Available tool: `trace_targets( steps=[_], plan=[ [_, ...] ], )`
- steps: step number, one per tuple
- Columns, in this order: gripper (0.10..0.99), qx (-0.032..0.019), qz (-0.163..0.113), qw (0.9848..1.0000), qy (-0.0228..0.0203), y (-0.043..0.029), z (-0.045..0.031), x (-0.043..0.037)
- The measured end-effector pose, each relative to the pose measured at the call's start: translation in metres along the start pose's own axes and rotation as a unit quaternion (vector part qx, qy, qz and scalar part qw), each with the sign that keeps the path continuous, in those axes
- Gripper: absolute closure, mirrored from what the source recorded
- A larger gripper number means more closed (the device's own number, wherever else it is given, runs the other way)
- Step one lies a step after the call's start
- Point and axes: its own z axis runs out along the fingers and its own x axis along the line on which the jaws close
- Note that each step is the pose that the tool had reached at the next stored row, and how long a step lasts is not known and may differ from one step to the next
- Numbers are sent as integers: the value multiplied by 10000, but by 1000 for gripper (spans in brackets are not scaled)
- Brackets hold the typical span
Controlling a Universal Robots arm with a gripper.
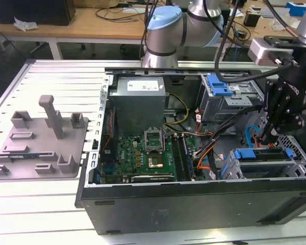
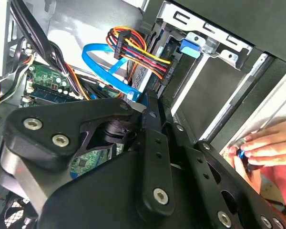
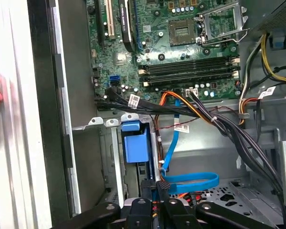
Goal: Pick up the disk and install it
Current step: 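Insert the second disk wire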
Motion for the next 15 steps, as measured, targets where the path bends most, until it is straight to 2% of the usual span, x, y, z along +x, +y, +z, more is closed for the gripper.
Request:
trace_targets(
  steps=[3, 4, 10, 11, 15],
  plan=[
    [925, -15, -1, 9999, -137, -12, 6, 59],
    [925, -21, -2, 9998, -201, -16, 8, 86],
    [925, -39, -4, 9993, -365, -26, 14, 158],
    [925, -41, -3, 9993, -381, -26, 15, 163],
    [925, -41, -3, 9993, -383, -27, 15, 163]
  ],
)
